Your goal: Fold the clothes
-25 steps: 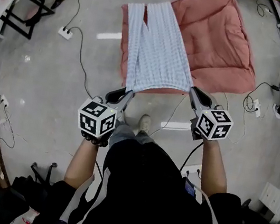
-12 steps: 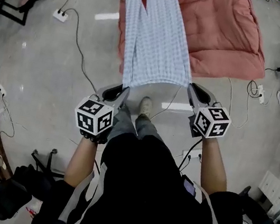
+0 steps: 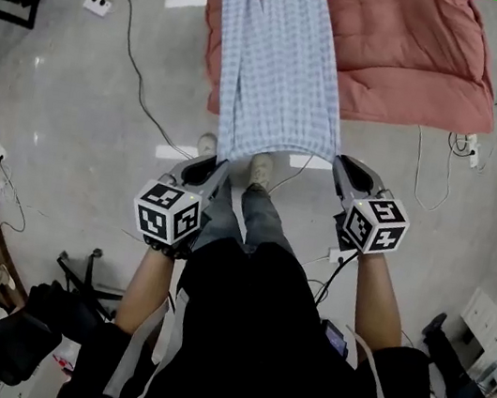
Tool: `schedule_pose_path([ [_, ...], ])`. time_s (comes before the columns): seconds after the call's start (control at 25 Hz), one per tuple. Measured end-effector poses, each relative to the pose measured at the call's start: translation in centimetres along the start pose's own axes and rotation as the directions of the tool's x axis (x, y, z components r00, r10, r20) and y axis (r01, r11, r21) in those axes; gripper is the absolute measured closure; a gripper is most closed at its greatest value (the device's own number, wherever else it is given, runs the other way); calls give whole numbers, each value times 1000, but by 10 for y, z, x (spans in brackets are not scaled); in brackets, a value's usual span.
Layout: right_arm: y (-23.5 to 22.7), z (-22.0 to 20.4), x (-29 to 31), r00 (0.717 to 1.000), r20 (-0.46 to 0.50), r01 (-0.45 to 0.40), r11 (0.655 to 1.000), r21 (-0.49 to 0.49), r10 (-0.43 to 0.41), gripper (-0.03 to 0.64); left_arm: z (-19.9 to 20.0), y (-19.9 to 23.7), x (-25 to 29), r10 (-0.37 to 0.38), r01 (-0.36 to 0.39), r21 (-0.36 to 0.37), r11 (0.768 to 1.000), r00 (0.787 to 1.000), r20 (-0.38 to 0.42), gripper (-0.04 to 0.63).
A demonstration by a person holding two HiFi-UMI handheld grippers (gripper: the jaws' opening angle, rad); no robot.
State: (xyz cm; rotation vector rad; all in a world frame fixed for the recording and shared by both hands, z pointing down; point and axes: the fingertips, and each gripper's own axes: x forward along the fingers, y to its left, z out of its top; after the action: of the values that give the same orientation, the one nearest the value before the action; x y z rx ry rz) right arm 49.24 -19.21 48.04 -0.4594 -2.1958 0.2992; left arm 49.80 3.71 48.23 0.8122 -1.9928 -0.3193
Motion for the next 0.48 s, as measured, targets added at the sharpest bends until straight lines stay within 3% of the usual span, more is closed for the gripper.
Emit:
schedule_pose_path([
  [0.48,-30,-64,6,995,-102,25,998,64,-18,583,-61,-3,33,-30,21,-127,992,997,-69,526],
])
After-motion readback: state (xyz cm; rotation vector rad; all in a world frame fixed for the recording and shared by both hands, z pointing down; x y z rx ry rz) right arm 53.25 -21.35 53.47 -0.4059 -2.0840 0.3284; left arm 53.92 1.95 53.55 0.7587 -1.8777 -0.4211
